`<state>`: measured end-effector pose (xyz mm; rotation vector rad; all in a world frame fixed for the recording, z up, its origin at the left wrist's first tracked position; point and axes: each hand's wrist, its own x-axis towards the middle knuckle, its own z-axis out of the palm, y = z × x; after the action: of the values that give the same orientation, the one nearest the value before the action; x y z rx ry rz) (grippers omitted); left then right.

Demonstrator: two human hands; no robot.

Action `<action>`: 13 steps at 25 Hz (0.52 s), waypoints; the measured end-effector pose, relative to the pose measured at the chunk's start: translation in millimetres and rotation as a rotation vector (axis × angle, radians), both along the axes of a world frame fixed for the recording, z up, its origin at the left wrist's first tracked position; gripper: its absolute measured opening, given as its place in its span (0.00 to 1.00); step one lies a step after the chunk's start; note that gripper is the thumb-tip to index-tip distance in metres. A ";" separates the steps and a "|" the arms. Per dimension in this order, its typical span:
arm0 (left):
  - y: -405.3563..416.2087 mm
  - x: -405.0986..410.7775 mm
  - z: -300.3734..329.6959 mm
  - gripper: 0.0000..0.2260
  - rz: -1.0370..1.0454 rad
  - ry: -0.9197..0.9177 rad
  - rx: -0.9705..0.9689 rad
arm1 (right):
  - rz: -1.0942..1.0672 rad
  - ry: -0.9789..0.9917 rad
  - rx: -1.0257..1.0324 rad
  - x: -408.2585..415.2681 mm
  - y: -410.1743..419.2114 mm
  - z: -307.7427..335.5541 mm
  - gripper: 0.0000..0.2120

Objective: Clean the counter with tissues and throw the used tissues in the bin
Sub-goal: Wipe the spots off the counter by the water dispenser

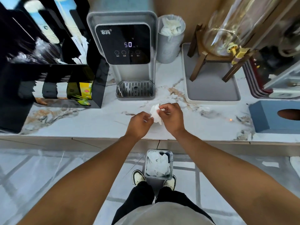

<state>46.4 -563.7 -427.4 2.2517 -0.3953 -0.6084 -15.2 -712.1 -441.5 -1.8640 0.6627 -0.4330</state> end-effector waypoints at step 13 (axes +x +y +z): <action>-9.6 -18.6 48.1 0.08 0.440 0.357 -0.333 | 0.094 -0.045 0.252 -29.9 -3.7 35.0 0.09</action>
<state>27.9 -573.2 -379.3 1.7845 0.1662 -0.6372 -45.1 -715.8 -406.4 -1.6340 0.5694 -0.3138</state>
